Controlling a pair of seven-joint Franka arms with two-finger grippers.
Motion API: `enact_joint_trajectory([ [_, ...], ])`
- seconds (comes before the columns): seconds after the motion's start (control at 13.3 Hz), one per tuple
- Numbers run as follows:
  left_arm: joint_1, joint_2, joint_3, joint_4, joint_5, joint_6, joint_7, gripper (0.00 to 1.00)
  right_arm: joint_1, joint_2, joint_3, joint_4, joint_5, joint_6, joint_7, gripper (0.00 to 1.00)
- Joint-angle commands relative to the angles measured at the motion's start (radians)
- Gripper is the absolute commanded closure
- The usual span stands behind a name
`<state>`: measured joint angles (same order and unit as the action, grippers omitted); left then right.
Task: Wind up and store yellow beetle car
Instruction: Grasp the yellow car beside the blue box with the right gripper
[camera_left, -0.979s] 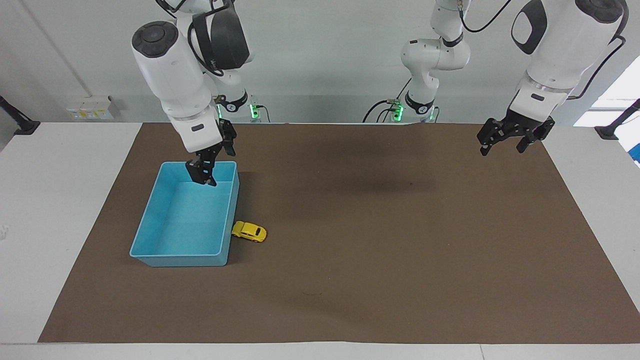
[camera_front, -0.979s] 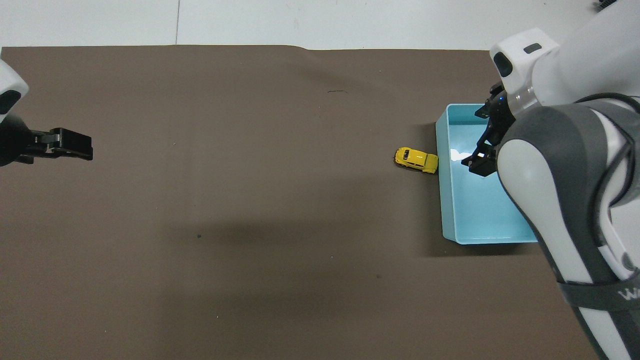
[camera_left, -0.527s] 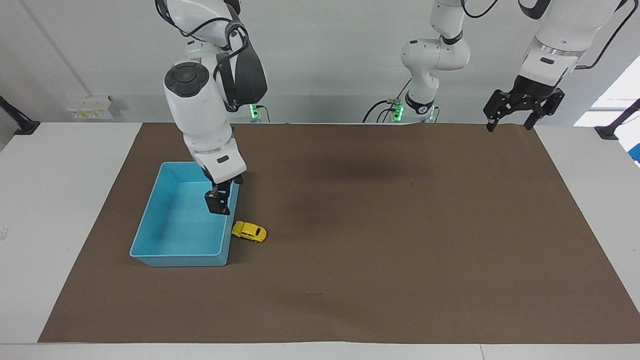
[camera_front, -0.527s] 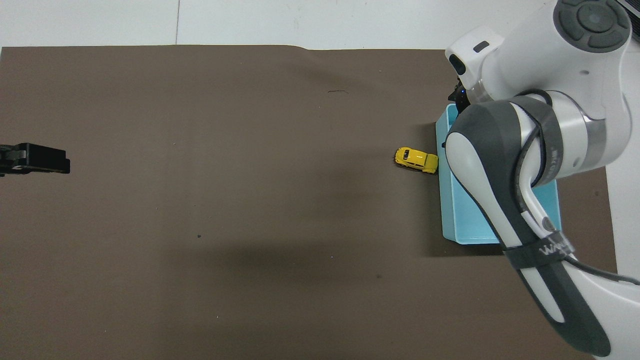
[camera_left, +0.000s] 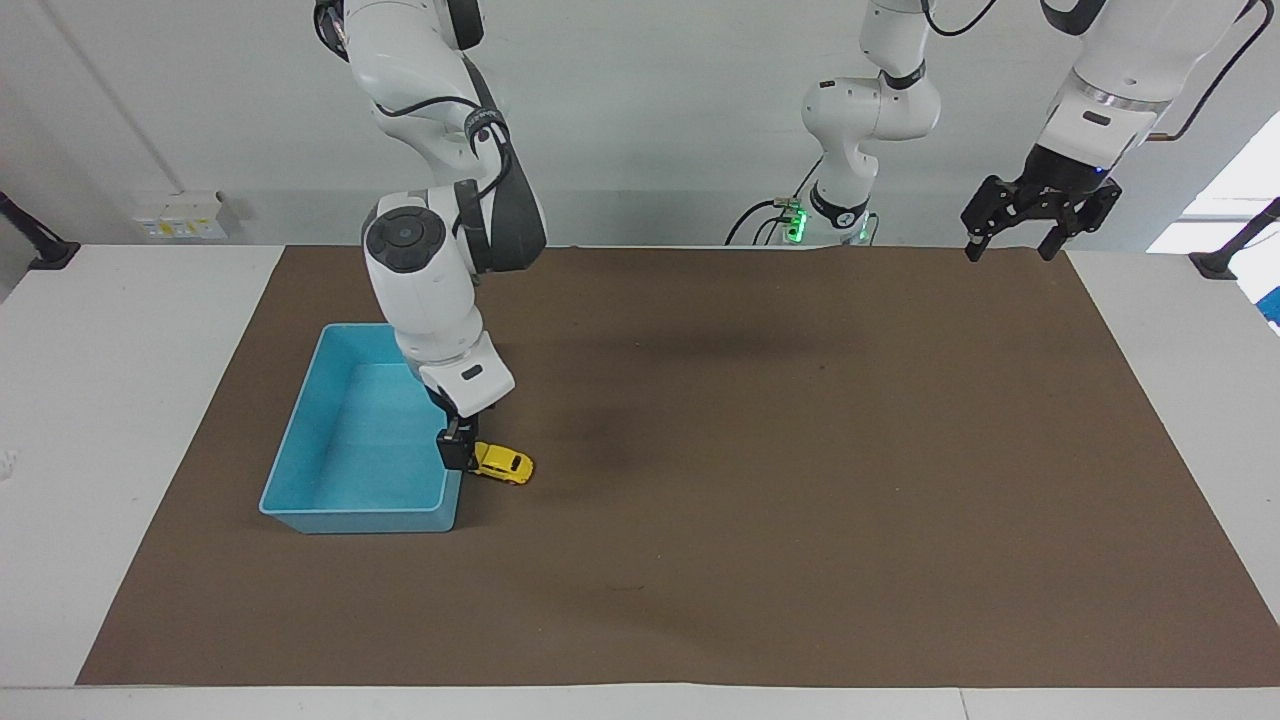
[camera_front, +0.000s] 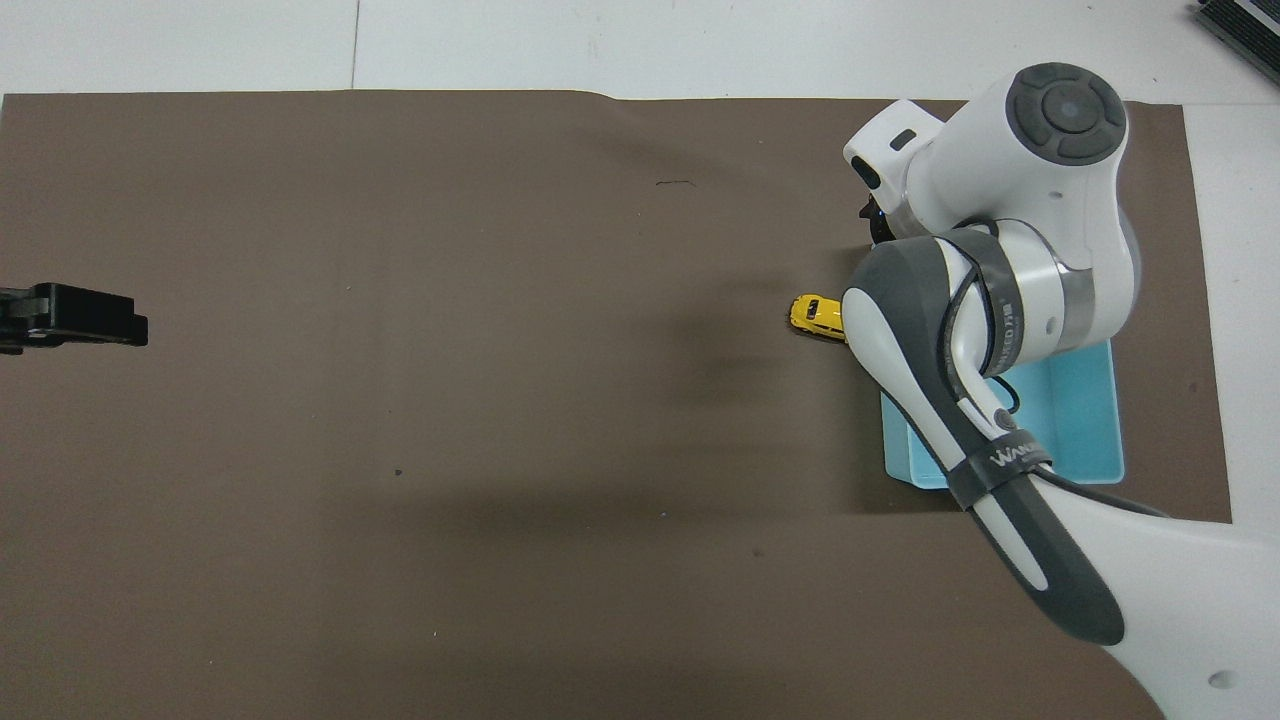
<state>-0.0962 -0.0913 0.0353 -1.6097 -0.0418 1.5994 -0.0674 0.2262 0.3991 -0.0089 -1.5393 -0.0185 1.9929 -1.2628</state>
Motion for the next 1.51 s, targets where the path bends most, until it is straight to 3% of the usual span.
enact_joint_trajectory([
  [0.0,0.021,-0.005,-0.012,0.016,-0.02,-0.025,0.02,0.0,-0.007,-0.02,0.007,-0.076,-0.008,0.052,-0.038,0.0],
  [0.15,0.026,-0.008,-0.015,0.016,-0.015,-0.029,0.02,0.0,-0.005,-0.019,0.007,-0.103,-0.008,0.055,-0.038,0.0],
  [0.38,0.035,-0.01,-0.009,0.013,-0.015,-0.05,0.017,0.0,-0.002,-0.022,0.007,-0.234,-0.005,0.208,-0.029,0.0],
  [0.6,0.033,-0.01,-0.011,0.016,-0.015,-0.075,0.015,0.0,-0.002,-0.022,0.007,-0.297,-0.005,0.268,-0.033,0.0],
  [1.05,0.033,-0.01,-0.011,0.016,-0.015,-0.075,0.014,0.0,-0.002,-0.022,0.007,-0.352,-0.005,0.331,-0.026,0.0],
  [1.13,0.033,-0.01,-0.011,0.016,-0.015,-0.075,0.014,0.0,-0.002,-0.023,0.007,-0.354,-0.005,0.331,-0.026,0.05],
  [1.36,0.033,-0.01,-0.009,0.016,-0.015,-0.075,0.014,0.0,-0.001,-0.025,0.007,-0.355,-0.011,0.331,-0.026,0.33],
  [1.43,0.033,-0.01,-0.011,0.016,-0.015,-0.075,0.014,0.0,-0.001,-0.025,0.007,-0.355,-0.012,0.33,-0.024,0.62],
])
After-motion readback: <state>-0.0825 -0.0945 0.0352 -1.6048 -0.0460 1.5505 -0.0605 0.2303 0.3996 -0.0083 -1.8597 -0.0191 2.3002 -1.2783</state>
